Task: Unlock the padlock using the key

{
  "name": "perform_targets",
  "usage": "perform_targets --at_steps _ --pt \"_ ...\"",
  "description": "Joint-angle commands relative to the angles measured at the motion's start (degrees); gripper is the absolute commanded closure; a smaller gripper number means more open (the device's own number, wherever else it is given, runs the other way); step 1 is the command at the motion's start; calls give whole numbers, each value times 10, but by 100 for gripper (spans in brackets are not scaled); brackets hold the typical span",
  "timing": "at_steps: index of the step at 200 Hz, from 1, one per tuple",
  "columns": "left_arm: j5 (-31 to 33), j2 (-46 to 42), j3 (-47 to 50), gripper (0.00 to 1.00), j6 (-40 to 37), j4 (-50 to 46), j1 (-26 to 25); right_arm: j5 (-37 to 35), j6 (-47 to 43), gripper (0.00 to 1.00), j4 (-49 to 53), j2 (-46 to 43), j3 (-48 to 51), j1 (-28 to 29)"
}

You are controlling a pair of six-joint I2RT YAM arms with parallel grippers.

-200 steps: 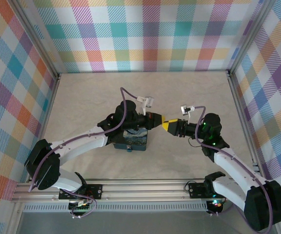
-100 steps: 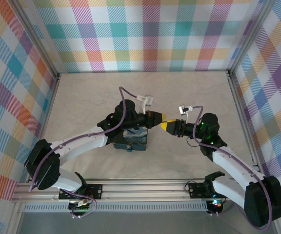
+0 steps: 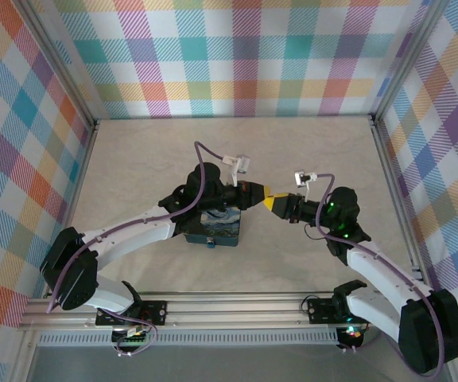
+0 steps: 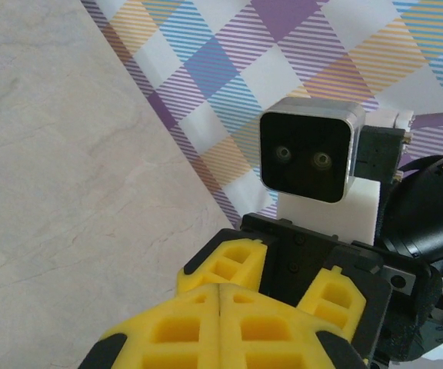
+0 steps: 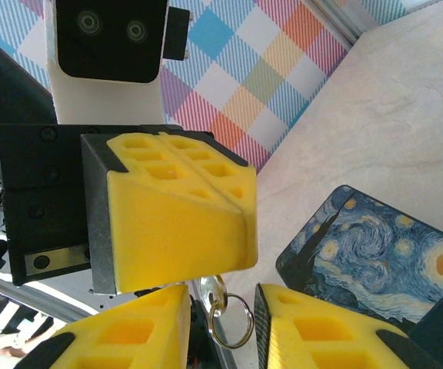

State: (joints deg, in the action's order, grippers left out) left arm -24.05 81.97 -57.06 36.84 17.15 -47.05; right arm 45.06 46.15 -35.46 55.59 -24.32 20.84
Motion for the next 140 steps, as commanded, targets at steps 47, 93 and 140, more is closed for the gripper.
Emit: perform_targets --at_steps 47,93,140 --pt "-20 -1 -3 100 15 38 7 1 15 76 -45 11 -3 3" --pt "-22 4 -2 100 20 43 7 -3 14 84 -40 11 -2 4" --pt "-21 0 0 100 20 40 7 -17 0 96 7 6 -6 4"
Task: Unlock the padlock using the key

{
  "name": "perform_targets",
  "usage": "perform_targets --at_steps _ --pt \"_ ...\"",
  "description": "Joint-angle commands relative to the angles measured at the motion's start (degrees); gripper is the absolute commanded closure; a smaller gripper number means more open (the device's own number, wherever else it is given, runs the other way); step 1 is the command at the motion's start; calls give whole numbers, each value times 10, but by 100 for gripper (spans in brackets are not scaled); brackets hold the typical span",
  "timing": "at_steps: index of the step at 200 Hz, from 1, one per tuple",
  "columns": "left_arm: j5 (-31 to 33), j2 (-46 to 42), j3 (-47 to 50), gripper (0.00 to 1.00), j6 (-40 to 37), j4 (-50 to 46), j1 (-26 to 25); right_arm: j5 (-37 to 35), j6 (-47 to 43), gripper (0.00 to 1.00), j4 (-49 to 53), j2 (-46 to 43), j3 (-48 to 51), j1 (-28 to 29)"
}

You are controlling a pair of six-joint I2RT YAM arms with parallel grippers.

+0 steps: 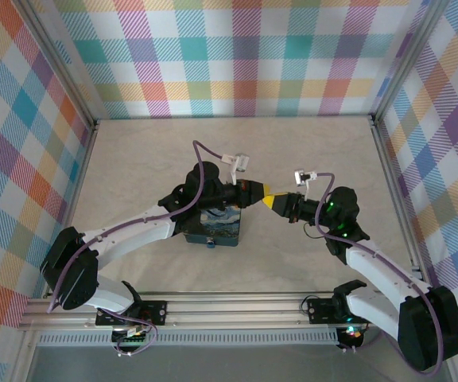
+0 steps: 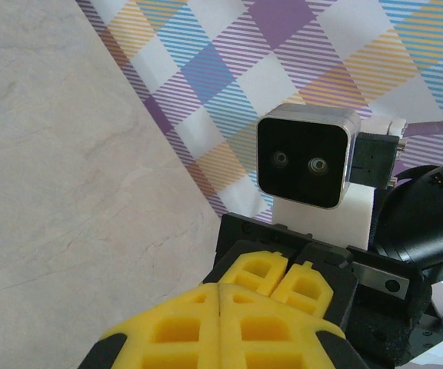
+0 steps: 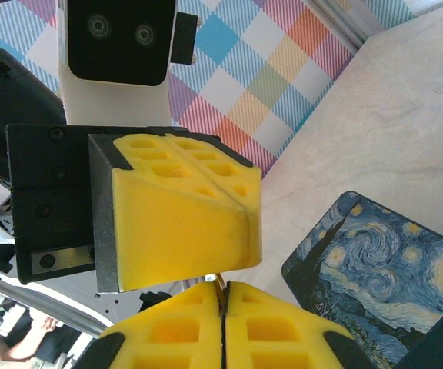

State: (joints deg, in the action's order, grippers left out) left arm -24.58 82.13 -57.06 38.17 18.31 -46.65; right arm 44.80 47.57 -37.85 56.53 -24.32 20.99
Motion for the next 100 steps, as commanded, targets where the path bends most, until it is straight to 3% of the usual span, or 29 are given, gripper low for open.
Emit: perform_targets --at_steps 1,40,100 --pt "-15 -2 0 100 6 29 3 -14 -15 96 33 -4 -6 2" --pt "-7 -11 -3 91 -6 7 3 -24 -38 99 89 -7 -12 2" --pt "48 -72 7 44 -29 -79 36 -48 -85 99 184 -16 -20 1"
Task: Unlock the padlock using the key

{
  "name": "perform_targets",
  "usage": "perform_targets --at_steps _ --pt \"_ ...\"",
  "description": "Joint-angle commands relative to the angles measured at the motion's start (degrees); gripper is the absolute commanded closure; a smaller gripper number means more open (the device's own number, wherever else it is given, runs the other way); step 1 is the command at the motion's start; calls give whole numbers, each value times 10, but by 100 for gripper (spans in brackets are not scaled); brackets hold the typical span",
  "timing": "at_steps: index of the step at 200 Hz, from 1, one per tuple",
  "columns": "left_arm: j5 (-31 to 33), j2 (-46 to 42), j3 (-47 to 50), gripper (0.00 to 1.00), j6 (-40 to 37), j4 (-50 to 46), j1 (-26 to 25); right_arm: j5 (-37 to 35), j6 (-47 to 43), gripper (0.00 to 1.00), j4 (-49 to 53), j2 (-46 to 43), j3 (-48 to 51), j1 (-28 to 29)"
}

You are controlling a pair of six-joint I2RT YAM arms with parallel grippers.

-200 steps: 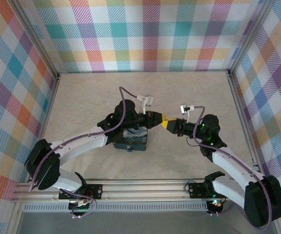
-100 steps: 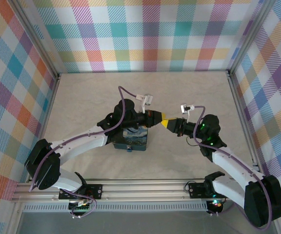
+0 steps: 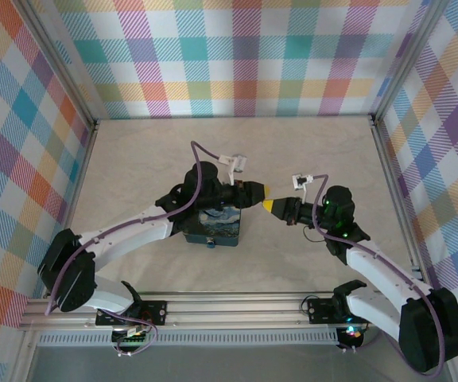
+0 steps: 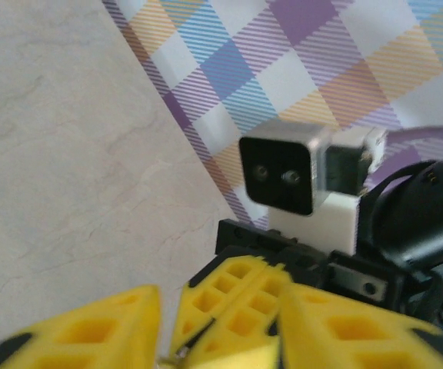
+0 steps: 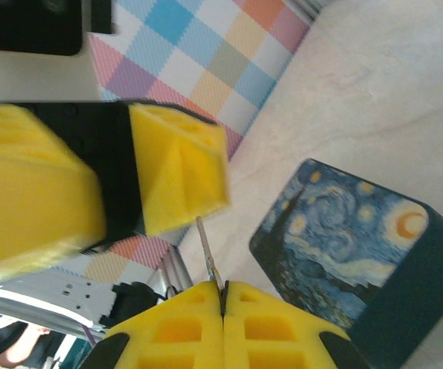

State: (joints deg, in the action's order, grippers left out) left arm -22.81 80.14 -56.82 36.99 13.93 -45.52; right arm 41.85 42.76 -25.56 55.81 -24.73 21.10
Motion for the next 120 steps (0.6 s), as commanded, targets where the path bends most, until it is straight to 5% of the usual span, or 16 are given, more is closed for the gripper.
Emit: perform_targets --at_steps 1,36,70,120 --pt "32 -54 5 44 -18 -38 25 -19 -37 99 63 -9 -17 1" --pt "90 -109 14 31 -30 -174 65 -43 -79 99 144 -21 -38 1" --pt "221 -146 1 24 -93 -393 67 -68 -103 99 190 -27 -50 1" --pt "378 -61 -26 20 -119 -531 11 -91 -111 99 216 -13 -63 1"
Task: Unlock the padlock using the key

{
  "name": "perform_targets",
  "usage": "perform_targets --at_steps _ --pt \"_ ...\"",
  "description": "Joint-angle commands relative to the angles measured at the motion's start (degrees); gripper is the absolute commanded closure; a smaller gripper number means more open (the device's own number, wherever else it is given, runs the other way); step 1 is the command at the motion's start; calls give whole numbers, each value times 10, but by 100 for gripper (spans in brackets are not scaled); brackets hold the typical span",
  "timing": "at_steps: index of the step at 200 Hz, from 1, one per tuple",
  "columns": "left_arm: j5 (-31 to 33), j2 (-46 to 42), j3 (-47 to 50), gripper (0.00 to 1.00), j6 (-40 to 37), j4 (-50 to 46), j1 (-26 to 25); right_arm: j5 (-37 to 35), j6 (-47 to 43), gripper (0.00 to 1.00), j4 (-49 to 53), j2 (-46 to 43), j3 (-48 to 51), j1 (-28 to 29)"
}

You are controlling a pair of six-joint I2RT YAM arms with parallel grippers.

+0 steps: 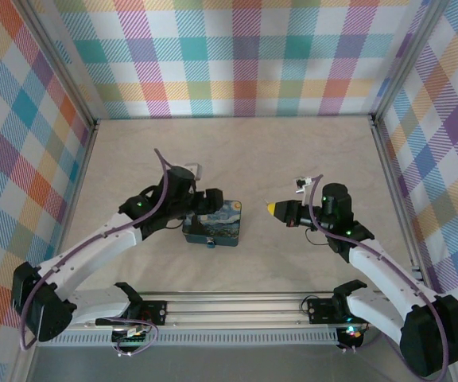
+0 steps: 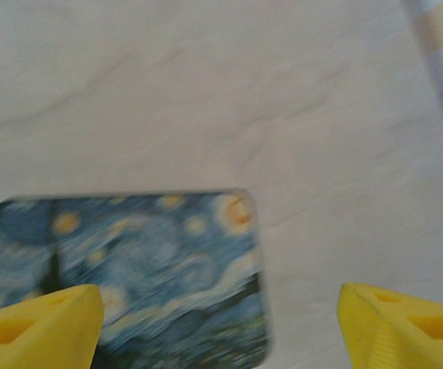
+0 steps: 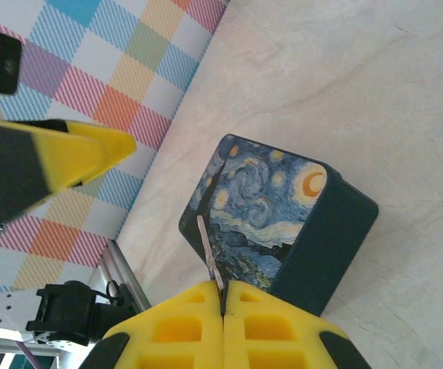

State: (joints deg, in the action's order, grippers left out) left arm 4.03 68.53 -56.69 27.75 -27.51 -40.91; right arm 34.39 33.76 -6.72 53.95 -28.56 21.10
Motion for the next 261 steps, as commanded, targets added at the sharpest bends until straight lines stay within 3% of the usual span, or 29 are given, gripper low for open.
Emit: perform_targets --at_steps 1,28,118,177,205,261 --pt "111 58 -29 20 -27 -119 -37 -17 -21 99 28 6 -25 1" --pt "171 142 -80 20 -26 -155 -71 -25 -23 99 38 8 -28 1" --pt "146 273 -124 20 -33 -124 -69 -30 -30 99 65 -8 -30 0" --pt "77 309 -113 21 -80 -50 -32 -31 -33 99 76 -19 -28 1" --pt "71 354 -148 22 -121 -48 -21 -28 -33 99 77 -17 -28 1" --pt "-5 414 -215 25 -213 -17 9 -33 -37 99 93 -37 -21 0"
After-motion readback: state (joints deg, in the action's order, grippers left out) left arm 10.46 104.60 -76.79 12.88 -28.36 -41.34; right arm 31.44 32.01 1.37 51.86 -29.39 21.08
